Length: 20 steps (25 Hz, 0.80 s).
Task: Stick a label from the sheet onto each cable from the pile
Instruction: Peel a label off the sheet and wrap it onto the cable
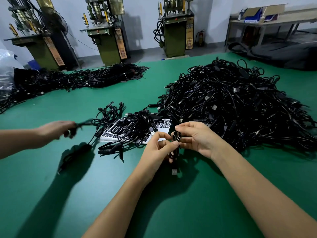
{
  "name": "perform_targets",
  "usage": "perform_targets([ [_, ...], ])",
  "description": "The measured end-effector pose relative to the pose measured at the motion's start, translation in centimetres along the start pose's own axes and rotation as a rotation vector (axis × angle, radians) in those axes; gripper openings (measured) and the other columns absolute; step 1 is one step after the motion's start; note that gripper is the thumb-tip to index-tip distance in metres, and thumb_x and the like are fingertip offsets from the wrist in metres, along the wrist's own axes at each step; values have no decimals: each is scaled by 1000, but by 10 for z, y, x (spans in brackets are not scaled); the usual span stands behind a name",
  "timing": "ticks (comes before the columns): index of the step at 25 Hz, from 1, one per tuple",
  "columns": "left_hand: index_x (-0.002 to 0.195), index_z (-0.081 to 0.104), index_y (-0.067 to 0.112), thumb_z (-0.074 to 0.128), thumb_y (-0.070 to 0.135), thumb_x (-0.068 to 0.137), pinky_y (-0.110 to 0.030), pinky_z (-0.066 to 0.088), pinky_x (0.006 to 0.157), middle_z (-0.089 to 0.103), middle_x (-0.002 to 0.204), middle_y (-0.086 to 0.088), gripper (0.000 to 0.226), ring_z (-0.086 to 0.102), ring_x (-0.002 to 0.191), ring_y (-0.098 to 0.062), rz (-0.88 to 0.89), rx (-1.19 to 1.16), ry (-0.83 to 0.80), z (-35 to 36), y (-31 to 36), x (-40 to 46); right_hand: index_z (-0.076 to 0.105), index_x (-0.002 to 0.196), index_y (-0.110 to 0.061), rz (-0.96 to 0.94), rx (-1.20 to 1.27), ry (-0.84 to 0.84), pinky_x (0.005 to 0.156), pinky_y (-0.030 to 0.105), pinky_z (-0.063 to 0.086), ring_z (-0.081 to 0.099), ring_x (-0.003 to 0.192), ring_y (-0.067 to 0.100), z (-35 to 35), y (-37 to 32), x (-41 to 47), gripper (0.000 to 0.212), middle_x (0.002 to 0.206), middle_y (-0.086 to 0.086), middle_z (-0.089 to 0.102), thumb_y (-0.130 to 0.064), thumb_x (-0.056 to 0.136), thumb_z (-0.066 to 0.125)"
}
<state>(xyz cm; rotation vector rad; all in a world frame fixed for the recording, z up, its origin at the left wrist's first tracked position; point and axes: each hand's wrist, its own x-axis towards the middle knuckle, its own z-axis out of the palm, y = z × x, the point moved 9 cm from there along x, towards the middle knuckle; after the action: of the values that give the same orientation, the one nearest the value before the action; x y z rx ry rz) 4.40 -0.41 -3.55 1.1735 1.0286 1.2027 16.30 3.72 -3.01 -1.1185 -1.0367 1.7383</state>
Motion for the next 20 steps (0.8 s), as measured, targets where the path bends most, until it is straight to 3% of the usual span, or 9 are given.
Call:
perform_targets([
  [2,96,52,8,69,19,87,-28,47,50,56,69,-12,22,54,55,-21,33,68,20,1,2,0,62,94,-10,8,24,-35,54,24,55,67,63,14,3,-2,-1,11,79,6,72,-10,85,69],
  [4,96,54,9,71,21,85,-38,49,63,62,77,-13,24,58,65,-27,58,85,22,2,3,0,64,96,-11,-12,23,-80,60,25,56,68,72,15,6,-6,-2,17,86,8,73,-10,81,71],
  [7,100,56,10,74,26,79,-46,53,78,71,90,-16,32,67,80,-29,20,-26,-15,7,0,-1,63,102,-10,-92,-99,-140,51,19,49,63,65,9,14,-13,-6,29,84,3,71,-13,76,75],
  [11,102,59,10,69,23,80,-27,54,60,69,74,-15,27,68,71,-26,5,-99,-103,10,1,-1,69,96,-13,-181,-166,-157,47,15,38,53,56,3,18,-18,-5,13,82,0,71,-18,84,71],
  [15,92,58,4,63,15,82,-30,56,65,66,68,-13,16,69,72,-28,-9,-142,-90,8,-2,1,71,86,-9,-210,-98,-11,46,17,35,49,54,6,2,-21,2,16,69,-3,62,-20,93,62],
  [20,100,55,0,53,2,92,-28,54,55,65,71,-12,9,64,56,-21,-8,-159,-128,9,-2,2,72,86,-5,-203,-90,-50,47,14,38,49,53,4,5,-15,3,17,63,-3,60,-19,91,63],
])
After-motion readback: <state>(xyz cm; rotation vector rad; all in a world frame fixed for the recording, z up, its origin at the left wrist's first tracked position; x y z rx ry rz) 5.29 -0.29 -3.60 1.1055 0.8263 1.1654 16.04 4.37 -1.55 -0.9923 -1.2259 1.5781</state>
